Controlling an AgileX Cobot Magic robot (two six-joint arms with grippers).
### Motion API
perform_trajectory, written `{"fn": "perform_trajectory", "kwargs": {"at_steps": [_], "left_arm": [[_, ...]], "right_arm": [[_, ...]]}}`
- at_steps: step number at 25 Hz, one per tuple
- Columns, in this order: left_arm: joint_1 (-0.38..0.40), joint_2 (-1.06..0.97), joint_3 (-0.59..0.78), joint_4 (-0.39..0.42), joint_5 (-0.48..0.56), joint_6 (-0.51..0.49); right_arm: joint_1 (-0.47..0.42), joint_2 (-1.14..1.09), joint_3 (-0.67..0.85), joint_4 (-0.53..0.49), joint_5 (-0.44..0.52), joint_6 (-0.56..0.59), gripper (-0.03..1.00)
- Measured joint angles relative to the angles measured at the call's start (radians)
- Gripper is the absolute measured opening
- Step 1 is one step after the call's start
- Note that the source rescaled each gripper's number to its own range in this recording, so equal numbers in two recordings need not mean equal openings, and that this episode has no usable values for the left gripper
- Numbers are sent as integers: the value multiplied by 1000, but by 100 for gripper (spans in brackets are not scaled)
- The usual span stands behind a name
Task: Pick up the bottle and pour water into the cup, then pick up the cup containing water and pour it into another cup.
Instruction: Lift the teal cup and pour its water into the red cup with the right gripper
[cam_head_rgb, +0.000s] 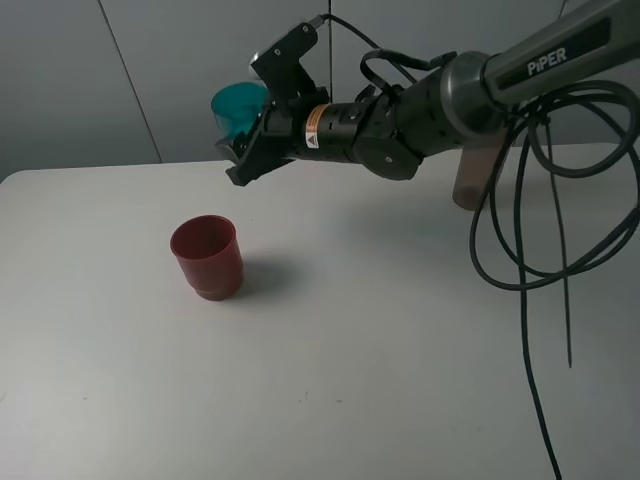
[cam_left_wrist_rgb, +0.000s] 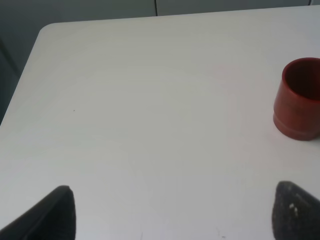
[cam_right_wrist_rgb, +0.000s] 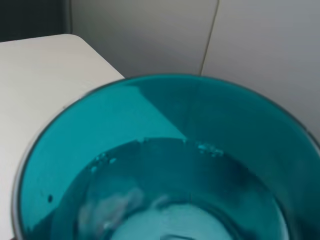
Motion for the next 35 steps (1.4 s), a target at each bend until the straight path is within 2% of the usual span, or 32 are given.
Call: {"fn": "perform_trajectory", "kwargs": {"at_steps": [7,20,23,26,35], "left_arm": [[0,0,0,0,0,0],[0,0,0,0,0,0],[0,0,0,0,0,0],[0,0,0,0,0,0],[0,0,0,0,0,0]], "right_arm": [[8,8,-9,-35,8,-3,6],[12,160,-144,-48,13,-9,6],[12,162,-148,-55,-14,-23,6],[12,162,-149,-73,-46,-71,6],[13,162,-149,-125,-109,-325,6]]}}
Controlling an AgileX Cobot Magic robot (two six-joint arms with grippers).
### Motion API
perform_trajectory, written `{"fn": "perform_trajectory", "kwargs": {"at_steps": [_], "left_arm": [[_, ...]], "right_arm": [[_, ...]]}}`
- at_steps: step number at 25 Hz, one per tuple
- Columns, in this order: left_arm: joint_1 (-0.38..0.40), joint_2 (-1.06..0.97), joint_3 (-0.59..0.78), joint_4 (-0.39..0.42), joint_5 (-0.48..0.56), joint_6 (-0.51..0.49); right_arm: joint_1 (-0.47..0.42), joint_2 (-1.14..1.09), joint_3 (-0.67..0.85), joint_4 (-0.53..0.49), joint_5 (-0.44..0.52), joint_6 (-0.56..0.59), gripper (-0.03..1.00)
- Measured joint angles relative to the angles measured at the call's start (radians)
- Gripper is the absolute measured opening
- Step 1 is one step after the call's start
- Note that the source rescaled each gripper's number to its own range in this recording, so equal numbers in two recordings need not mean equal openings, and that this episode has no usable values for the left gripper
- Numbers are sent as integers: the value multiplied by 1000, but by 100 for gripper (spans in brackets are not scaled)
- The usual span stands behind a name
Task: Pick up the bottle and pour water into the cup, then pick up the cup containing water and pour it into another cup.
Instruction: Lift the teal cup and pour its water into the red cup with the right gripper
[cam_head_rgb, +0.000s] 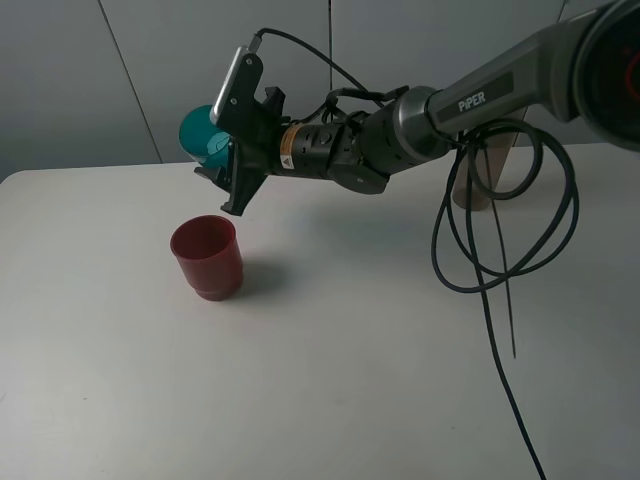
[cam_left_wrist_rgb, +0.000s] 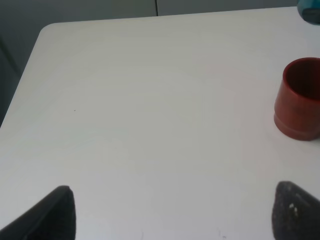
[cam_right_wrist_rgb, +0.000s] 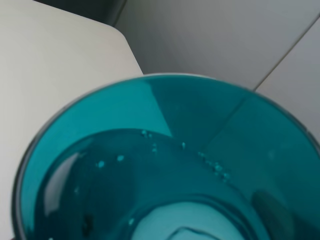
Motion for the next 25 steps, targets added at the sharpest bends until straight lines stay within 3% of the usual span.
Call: {"fn": "perform_trajectory", "kwargs": {"at_steps": [9,25], "left_arm": [[0,0,0,8,0,0],[0,0,0,10,0,0]], "right_arm": [[0,0,0,-1,-58,-317,6],[0,0,0,58,-85,-669,6]]}}
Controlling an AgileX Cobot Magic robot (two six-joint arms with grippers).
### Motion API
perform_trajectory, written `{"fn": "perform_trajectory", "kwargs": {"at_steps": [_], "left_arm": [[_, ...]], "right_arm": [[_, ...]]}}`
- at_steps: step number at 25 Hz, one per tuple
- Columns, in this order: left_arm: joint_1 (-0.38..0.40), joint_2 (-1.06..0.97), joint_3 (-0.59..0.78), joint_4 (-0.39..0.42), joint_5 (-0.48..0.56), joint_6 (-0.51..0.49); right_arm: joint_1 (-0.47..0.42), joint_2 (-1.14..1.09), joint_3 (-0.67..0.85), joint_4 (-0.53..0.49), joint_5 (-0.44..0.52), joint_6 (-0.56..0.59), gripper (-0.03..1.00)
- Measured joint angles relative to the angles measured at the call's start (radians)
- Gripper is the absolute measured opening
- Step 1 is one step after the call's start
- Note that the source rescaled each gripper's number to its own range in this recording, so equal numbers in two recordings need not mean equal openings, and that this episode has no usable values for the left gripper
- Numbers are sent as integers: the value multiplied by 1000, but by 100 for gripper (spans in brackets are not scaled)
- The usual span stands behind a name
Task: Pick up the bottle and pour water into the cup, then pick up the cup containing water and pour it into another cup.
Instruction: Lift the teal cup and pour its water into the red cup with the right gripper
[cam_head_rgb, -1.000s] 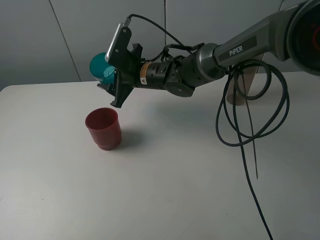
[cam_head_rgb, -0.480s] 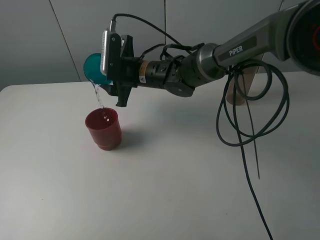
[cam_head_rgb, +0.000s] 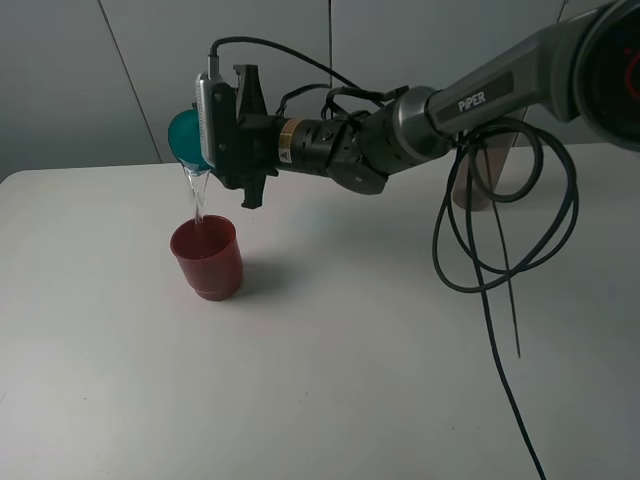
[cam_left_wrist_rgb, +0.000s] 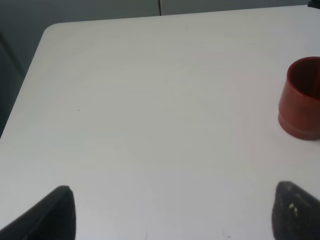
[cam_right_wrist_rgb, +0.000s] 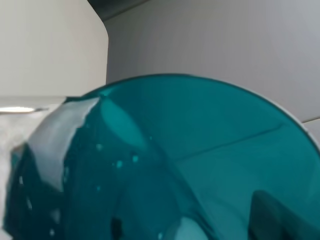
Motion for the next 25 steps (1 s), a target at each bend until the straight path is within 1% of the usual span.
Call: {"fn": "perform_trajectory", "kwargs": {"at_steps": [3,8,15,25], "left_arm": [[0,0,0,0,0,0],[0,0,0,0,0,0],[0,0,0,0,0,0],[0,0,0,0,0,0]], "right_arm": [[0,0,0,40,-8,-77,6],[0,0,-2,72,-48,-152,6],[0,0,-2,76,-55,-206,6],[0,0,-2,76,-63,-321,6]]}}
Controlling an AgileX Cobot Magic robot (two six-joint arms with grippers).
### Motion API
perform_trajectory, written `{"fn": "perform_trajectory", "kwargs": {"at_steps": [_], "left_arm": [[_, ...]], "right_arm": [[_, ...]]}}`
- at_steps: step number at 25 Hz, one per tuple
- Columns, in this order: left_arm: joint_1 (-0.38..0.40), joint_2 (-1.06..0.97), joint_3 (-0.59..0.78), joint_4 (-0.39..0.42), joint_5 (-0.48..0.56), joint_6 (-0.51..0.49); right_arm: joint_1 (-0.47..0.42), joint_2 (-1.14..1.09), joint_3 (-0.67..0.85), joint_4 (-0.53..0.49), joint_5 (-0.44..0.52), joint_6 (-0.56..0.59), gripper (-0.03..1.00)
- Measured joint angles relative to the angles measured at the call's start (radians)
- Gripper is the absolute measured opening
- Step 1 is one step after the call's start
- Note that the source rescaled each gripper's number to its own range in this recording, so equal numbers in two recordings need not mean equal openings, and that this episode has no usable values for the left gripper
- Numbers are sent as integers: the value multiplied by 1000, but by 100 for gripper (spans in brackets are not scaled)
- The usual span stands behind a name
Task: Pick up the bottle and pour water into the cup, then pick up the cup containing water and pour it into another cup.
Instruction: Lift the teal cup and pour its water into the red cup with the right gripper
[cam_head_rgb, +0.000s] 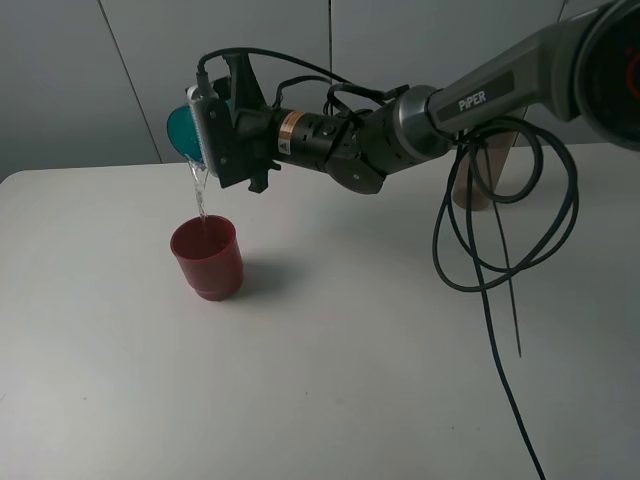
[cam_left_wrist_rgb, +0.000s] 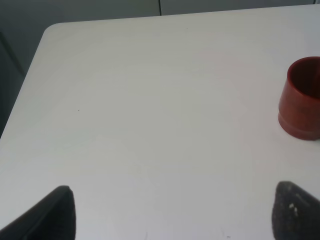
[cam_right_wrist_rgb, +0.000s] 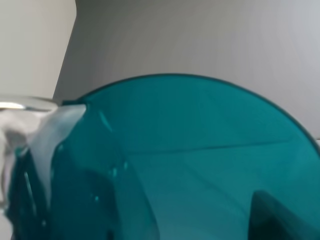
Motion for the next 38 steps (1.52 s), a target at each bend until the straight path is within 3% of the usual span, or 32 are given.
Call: {"fn": "perform_trajectory", "kwargs": {"at_steps": [26,38], "left_arm": [[0,0,0,11,0,0],[0,0,0,11,0,0]], "right_arm": [[0,0,-2,-118,-48,-248,6],[0,0,-5,-139,-63,-257,6]]}}
